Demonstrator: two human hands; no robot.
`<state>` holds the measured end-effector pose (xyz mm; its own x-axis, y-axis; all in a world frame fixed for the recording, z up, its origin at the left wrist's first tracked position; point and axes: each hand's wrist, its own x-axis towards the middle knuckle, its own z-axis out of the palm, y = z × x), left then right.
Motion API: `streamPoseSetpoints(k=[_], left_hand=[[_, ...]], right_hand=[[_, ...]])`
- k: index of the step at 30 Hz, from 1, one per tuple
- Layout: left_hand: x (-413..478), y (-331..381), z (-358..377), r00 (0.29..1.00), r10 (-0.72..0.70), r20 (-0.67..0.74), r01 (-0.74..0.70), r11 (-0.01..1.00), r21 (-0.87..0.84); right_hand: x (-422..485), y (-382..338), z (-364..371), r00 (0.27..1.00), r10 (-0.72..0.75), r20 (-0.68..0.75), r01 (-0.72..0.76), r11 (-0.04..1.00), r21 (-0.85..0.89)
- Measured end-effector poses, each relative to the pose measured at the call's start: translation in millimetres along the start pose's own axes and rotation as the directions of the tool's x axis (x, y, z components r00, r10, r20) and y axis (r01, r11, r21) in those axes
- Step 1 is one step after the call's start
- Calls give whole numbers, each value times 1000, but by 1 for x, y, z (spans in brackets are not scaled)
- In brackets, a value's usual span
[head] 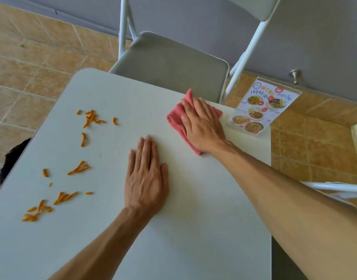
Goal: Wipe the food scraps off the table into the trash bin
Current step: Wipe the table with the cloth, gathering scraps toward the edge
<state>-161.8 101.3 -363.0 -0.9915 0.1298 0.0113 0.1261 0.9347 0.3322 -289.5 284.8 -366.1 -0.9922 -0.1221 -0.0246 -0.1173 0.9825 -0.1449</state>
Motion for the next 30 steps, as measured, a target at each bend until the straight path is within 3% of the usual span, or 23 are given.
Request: streamPoseSetpoints(k=[4, 6, 10, 12, 14, 15, 16, 18, 20, 21, 23, 24, 25, 27, 28, 29, 30], left_hand=[[2, 0, 4, 1000, -24, 7, 24, 1000, 16], [0, 0, 3, 1000, -18, 13, 18, 1000, 18], [4, 2, 3, 1000, -21, 24, 20, 1000, 23], [4, 1, 3, 999, -25, 23, 25, 1000, 12], [3, 0, 3, 999, -28, 23, 28, 1000, 1], [3, 1, 3, 999, -25, 23, 26, 1000, -4], [3, 0, 4, 999, -25, 22, 25, 1000, -13], [4, 0, 3, 1000, -25, 18, 26, 999, -29], [5, 0, 3, 1000, -28, 13, 28, 999, -42], [4, 0, 3, 999, -30, 11, 31, 998, -48], [4, 0, 3, 999, -32, 10, 33, 998, -57], [3, 0, 3, 999, -33, 10, 34, 998, -61], [3, 1, 2, 999, -32, 9, 33, 997, -69], [4, 0, 1, 999, -32, 12, 33, 995, -90], [5, 0, 1, 999, -31, 13, 32, 995, -97], [6, -1, 0, 1000, -29, 9, 30, 994, -101], [6, -3, 0, 1000, -24, 7, 25, 994, -107]], right_hand=[[13, -2, 7, 912, 390, -130, -393, 919, -3], [11, -13, 11, 906, 393, -159, -395, 918, 16], [8, 5, 11, 974, 202, -100, -203, 979, 1], [13, 5, 11, 931, 346, -114, -348, 937, -4], [20, -14, 13, 820, 549, -159, -552, 833, 33], [22, -25, 13, 799, 574, -178, -572, 817, 66], [23, -34, 12, 833, 523, -179, -519, 851, 73], [22, -35, 13, 953, 284, -103, -284, 959, 12], [26, -23, 8, 988, 147, -46, -147, 989, -8], [28, -22, 7, 976, 210, -63, -210, 978, -5], [31, -40, 15, 876, 453, -163, -455, 890, 27], [32, -57, 19, 845, 498, -196, -499, 865, 50], [34, -74, 22, 869, 453, -202, -448, 891, 70], [39, -92, 24, 983, 119, -138, -115, 993, 38], [43, -89, 24, 994, -48, -96, 51, 998, 22], [50, -83, 21, 987, -146, -67, 148, 989, 21], [57, -76, 20, 987, -142, -72, 144, 990, 14]])
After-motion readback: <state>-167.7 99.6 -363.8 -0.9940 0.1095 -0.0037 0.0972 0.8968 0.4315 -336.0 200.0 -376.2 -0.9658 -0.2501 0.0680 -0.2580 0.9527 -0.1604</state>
